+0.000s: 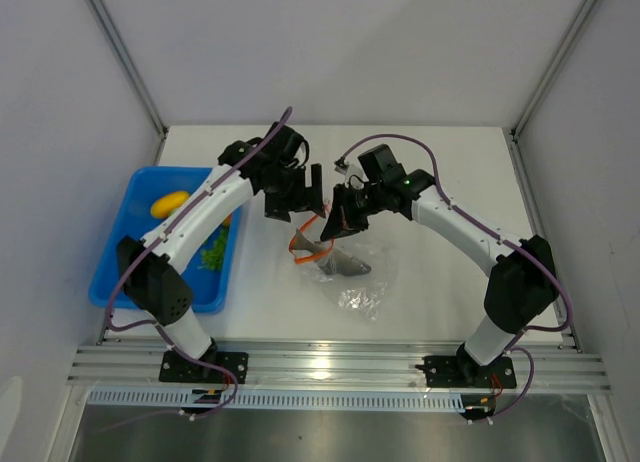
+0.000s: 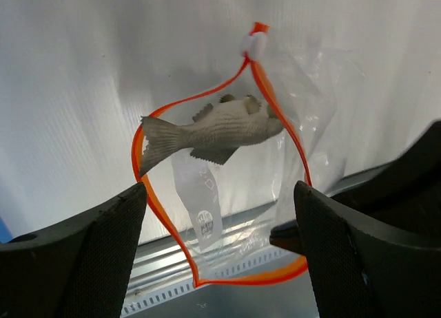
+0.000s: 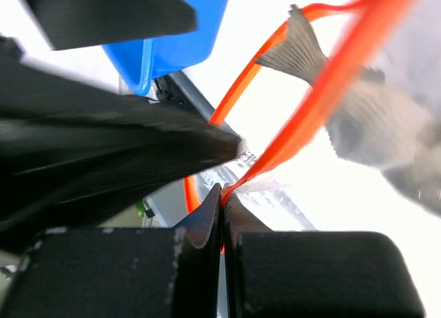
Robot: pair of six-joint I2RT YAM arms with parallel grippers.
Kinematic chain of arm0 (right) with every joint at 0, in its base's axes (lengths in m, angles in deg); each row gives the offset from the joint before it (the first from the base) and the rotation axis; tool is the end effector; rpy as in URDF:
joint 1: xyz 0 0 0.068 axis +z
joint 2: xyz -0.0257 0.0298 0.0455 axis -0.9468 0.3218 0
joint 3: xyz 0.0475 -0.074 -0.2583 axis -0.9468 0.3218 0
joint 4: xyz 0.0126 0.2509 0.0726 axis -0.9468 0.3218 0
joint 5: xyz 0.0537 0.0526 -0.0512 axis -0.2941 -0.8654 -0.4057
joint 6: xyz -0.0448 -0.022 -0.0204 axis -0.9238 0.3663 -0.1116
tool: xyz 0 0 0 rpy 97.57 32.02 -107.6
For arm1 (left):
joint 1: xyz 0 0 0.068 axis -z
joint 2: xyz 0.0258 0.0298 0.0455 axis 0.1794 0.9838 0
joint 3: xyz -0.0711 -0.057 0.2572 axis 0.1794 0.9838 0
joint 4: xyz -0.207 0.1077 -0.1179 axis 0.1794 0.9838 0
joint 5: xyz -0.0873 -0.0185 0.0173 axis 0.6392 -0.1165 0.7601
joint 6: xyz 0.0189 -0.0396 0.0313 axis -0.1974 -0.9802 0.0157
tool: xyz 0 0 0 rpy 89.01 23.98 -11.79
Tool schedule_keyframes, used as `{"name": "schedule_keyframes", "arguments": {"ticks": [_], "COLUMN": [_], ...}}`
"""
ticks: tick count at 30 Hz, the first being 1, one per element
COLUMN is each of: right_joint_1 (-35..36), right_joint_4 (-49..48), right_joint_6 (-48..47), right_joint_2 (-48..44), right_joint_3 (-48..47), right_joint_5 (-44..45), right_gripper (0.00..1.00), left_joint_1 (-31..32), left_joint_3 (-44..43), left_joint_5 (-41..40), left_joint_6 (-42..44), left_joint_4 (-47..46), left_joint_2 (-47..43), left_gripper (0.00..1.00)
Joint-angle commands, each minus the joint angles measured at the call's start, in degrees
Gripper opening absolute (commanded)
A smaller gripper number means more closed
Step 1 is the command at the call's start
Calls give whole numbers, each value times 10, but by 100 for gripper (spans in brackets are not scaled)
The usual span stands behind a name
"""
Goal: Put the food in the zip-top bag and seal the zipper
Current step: Place the fake fish in the zipper food storage bag.
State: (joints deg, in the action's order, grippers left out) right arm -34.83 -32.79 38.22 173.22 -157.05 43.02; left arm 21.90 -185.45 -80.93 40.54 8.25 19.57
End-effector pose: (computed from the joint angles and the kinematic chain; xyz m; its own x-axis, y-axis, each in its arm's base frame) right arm 0.2778 0.2332 0.3020 -0.9255 -0.2053 -0.3181 -0.3781 0.5454 0.7481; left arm 0.2890 -0.1879 0.3385 -0.9473 -0.0395 -0.3178 0.0777 0.9344 -0.3475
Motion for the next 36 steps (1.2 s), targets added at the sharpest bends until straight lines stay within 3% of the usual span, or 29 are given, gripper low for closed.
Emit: {"name": "schedule_keyframes", "arguments": {"ticks": [1,7,11,17,21,32,36], "right_joint_1": [-5,-18,-18,-22,-22,-20,-20], "right_joint_4": [-23,-12,7,18,1,-28,-33], "right_joint_6": [7,-6,-76,-106,-91,-62,-56], "right_joint_2": [-19,-26,-60,-83,-92,-99,-97], "right_joint_3": [7,11,14,31,39,47,48], "right_joint_5": [-36,-37,-32,-35,-56,-85,-88], "right_gripper": [0,0,0,0,0,0,0], "left_joint_1": [-4,-37,-49,-49,-44,-38,-32], "left_joint_3": [17,111,167,197,228,198,170], "left_joint_5": [-35,-28,-15,14,40,89,107], "left_joint_6": [16,5,3,9,12,18,19], "left_joint_4": [-16,-63,-112,-129,-164,-184,-181], "left_joint_2": [-52,-95,-156,-152,-150,-86,-60], "left_gripper": [88,82,77,66,65,64,58]}}
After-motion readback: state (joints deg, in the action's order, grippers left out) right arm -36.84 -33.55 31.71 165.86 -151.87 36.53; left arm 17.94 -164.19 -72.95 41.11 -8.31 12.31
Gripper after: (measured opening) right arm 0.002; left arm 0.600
